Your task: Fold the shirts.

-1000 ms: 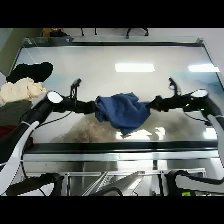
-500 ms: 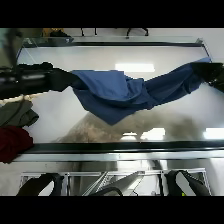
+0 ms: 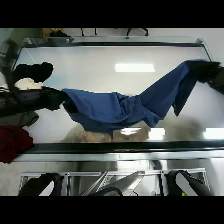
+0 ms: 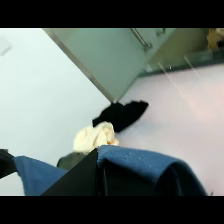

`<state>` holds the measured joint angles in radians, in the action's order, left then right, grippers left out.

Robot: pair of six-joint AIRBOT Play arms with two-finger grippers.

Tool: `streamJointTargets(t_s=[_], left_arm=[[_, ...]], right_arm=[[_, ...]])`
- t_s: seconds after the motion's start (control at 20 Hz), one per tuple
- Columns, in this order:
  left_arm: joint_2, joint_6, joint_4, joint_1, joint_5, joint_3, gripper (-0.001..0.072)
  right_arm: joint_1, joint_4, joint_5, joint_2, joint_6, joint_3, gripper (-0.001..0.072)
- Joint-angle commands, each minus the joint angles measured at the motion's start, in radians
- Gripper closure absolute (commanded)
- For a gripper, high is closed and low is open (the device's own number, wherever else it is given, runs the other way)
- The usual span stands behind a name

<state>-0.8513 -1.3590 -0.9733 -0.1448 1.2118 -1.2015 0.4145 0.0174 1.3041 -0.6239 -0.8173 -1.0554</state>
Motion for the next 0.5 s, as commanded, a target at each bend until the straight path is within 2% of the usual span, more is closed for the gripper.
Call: streamJointTargets(t_s=[0.0,0.2,0.3,0.35,0.4,0.45], left_arm=[[-0.147,0.044,-0.029,-0.026,-0.111,0.166,0.0694],[-0.441,0.078,-0.024,0.001,-0.264,0.157,0.0694],[-0.573,0.075,0.002,0.053,-0.258,0.05,0.0693],[-0.619,0.075,0.033,0.077,-0.235,-0.005,0.0691],[-0.659,0.075,0.06,0.101,-0.204,-0.069,0.0688],[-0.689,0.076,0.065,0.116,-0.173,-0.13,0.0437]], right_arm=[[-0.127,0.122,-0.018,-0.175,0.006,0.057,0.0693],[-0.212,0.214,-0.201,-0.457,0.006,0.1,0.0693],[-0.176,0.211,-0.235,-0.583,0.01,0.08,0.0686],[-0.153,0.191,-0.233,-0.629,0.035,0.066,0.0614],[-0.127,0.166,-0.23,-0.664,0.056,0.048,0.0409],[-0.098,0.158,-0.226,-0.683,0.063,0.026,0.0335]])
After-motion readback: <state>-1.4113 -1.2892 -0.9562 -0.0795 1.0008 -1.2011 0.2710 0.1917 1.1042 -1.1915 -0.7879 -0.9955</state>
